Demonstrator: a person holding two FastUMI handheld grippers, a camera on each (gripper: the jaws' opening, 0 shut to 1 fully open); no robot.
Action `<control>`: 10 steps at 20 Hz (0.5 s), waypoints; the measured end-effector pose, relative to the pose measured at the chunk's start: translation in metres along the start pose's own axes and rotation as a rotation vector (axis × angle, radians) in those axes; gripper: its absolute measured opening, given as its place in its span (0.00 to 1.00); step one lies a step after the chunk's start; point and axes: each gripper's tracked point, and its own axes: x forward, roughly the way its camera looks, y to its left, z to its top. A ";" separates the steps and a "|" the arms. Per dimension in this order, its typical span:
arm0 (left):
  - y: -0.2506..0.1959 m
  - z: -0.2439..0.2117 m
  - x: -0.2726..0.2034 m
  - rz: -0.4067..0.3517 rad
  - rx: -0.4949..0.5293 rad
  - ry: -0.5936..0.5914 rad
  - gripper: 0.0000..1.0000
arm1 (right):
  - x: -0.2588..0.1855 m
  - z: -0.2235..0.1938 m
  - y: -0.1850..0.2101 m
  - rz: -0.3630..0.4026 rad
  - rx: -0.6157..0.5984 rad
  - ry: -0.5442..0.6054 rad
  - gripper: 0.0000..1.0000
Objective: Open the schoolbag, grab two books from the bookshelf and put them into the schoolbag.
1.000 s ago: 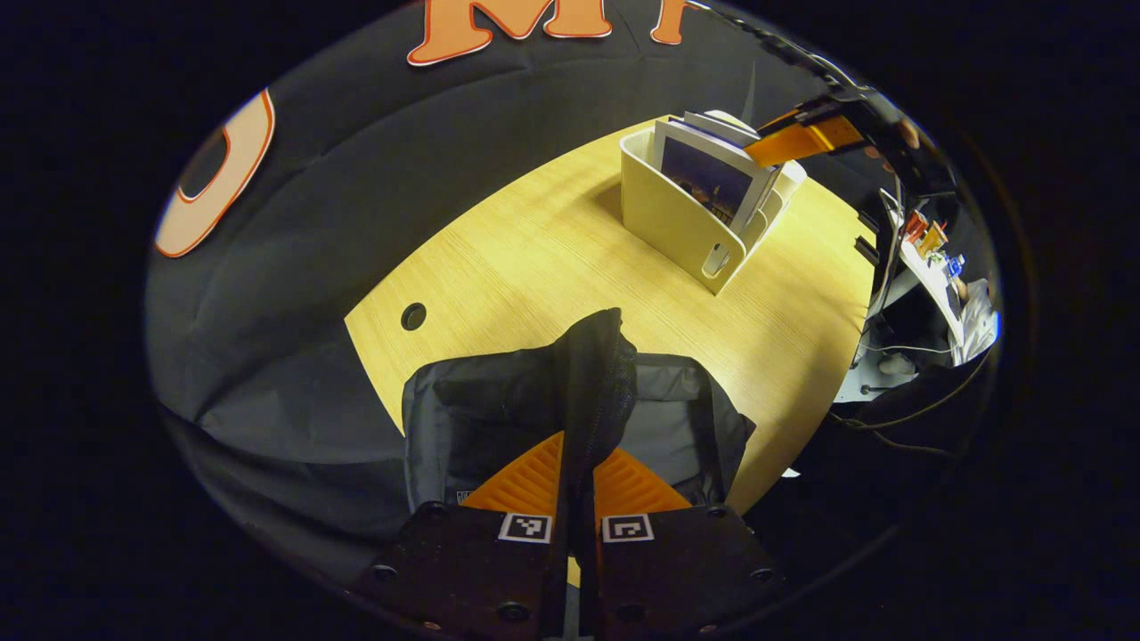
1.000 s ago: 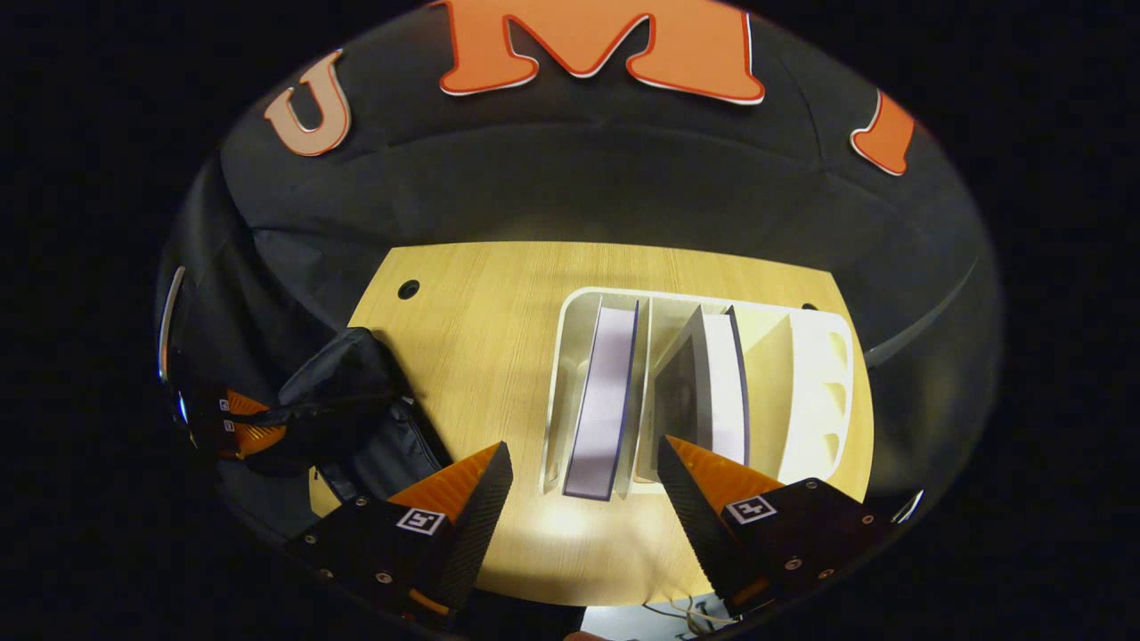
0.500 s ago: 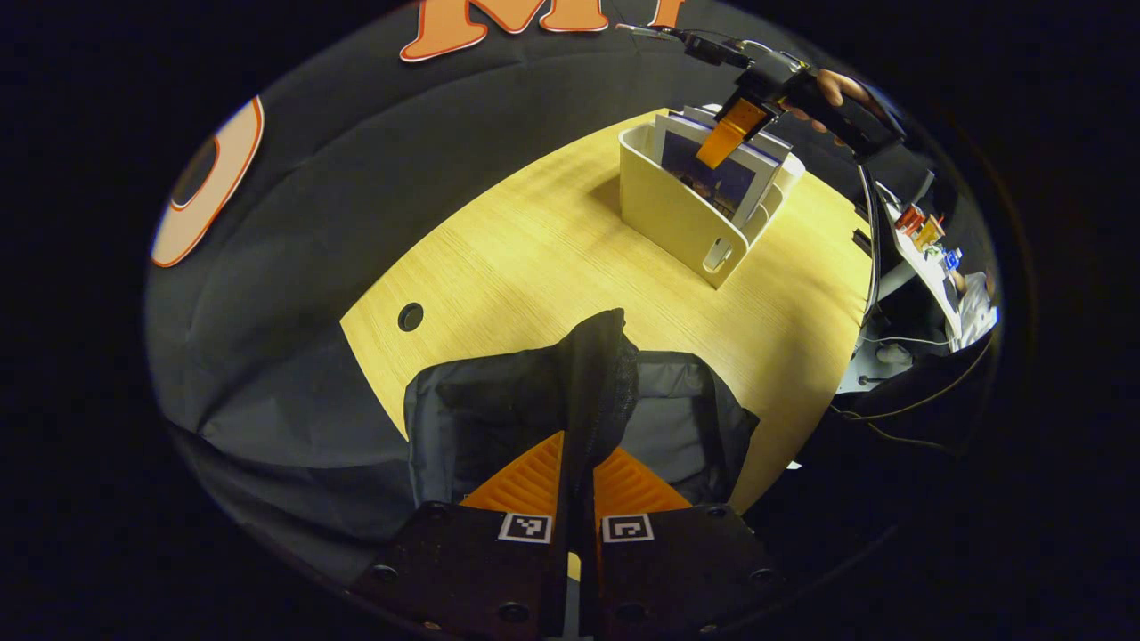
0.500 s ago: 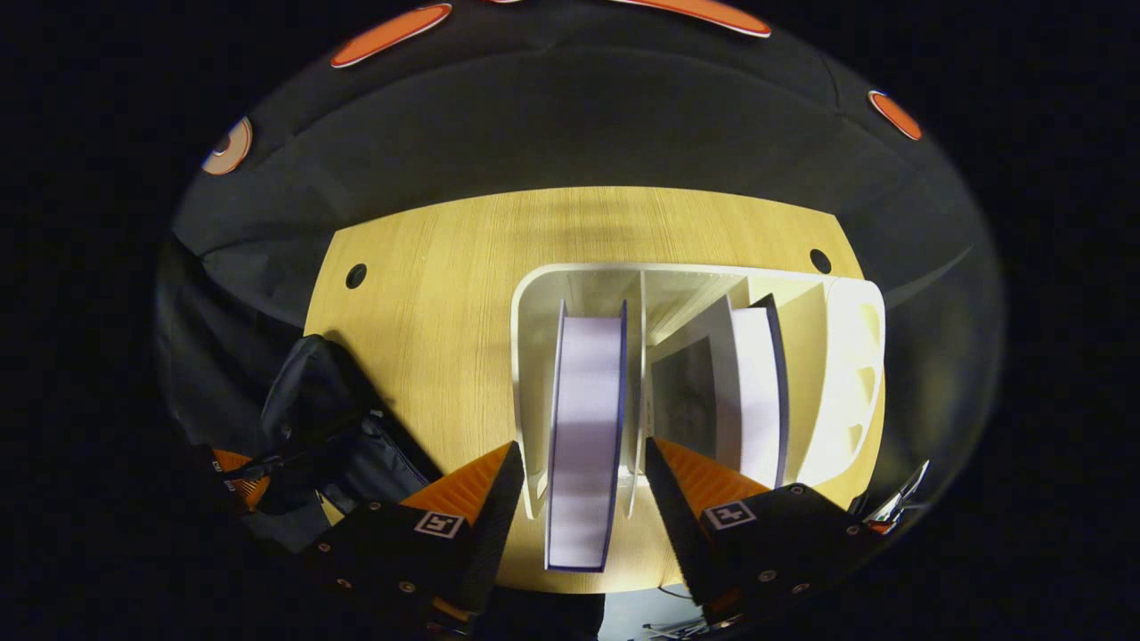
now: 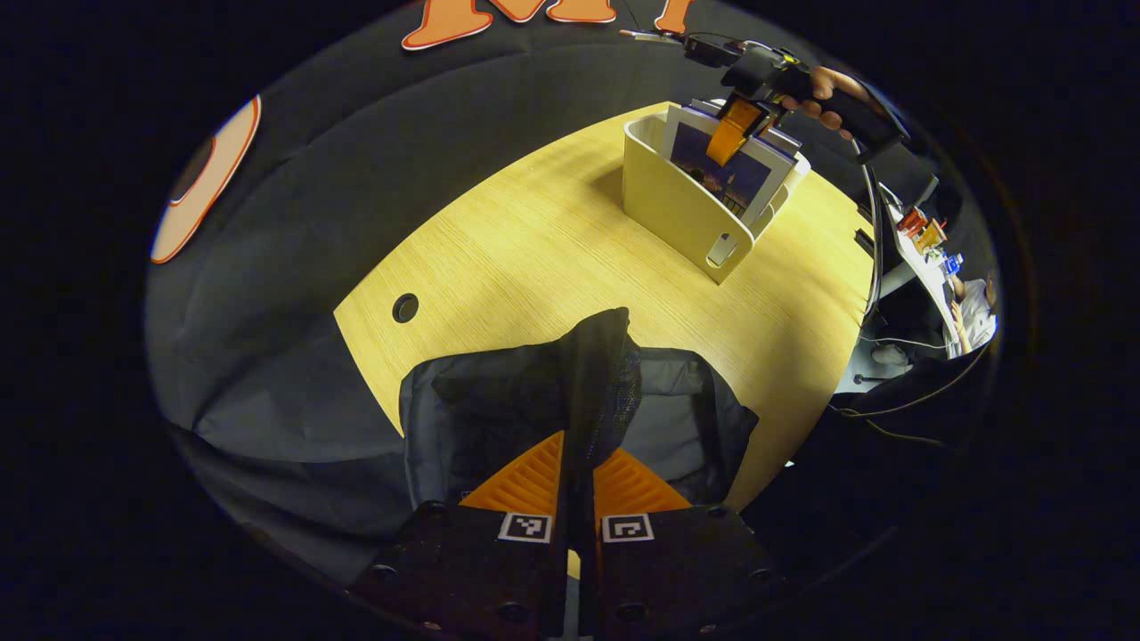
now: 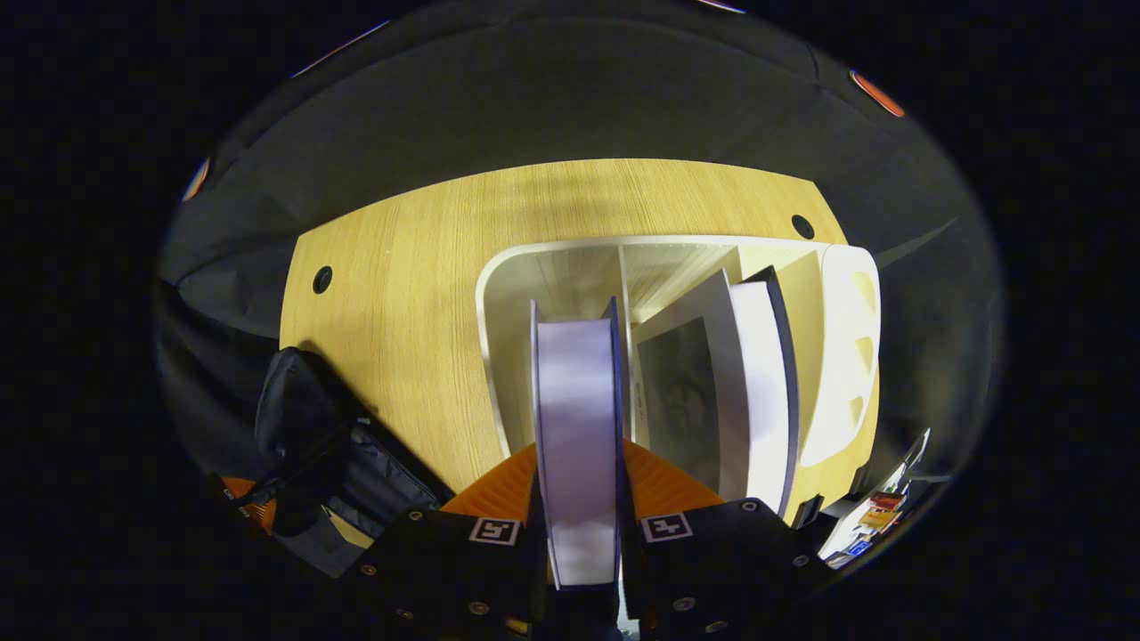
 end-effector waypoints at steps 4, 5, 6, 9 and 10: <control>-0.003 0.001 -0.002 -0.002 0.013 -0.008 0.06 | -0.019 -0.027 0.000 0.006 -0.021 0.004 0.34; -0.003 0.000 -0.002 -0.002 0.016 -0.009 0.06 | -0.022 -0.035 0.001 0.011 -0.022 0.002 0.34; -0.003 0.000 -0.002 -0.002 0.015 -0.011 0.06 | -0.027 -0.044 0.000 0.016 -0.020 0.000 0.33; -0.006 0.000 -0.005 -0.004 0.025 -0.015 0.07 | -0.039 -0.073 -0.005 0.022 -0.019 -0.002 0.33; -0.006 -0.001 -0.005 -0.002 0.029 -0.017 0.07 | -0.047 -0.085 -0.007 0.022 -0.015 -0.005 0.33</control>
